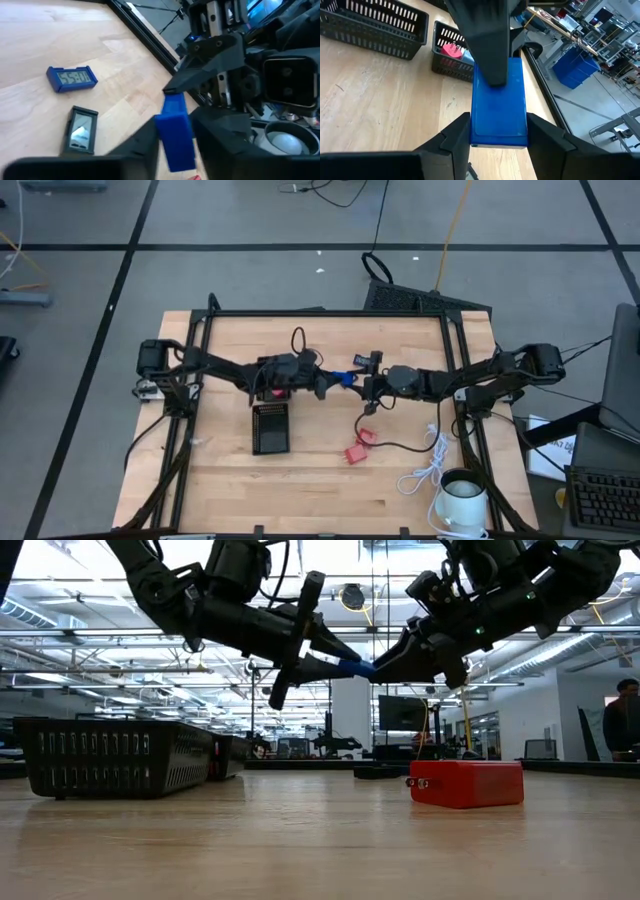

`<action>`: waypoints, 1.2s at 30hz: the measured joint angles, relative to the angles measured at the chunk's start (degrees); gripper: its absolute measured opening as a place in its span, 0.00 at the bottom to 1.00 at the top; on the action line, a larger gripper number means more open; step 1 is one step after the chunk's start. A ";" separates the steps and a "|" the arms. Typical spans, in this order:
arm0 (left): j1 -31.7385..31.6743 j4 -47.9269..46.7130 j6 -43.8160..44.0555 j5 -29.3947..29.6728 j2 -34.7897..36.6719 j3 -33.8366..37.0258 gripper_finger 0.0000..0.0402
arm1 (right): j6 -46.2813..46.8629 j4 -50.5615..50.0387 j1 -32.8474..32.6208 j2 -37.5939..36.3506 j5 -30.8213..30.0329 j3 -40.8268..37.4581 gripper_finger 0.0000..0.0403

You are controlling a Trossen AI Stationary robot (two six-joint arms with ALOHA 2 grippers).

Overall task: Pick & Place Office items
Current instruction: Put the blue timer into the bottom black bin

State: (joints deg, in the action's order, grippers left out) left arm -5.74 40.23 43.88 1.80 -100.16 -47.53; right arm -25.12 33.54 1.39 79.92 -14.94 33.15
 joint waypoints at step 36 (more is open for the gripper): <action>27.62 -72.52 3.93 14.80 27.80 0.16 0.14 | 16.96 -4.86 8.07 -3.21 0.19 -3.33 0.62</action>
State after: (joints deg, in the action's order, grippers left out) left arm 21.88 -32.29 47.81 16.60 -72.36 -47.37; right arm -8.16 28.68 9.45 76.71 -14.76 29.82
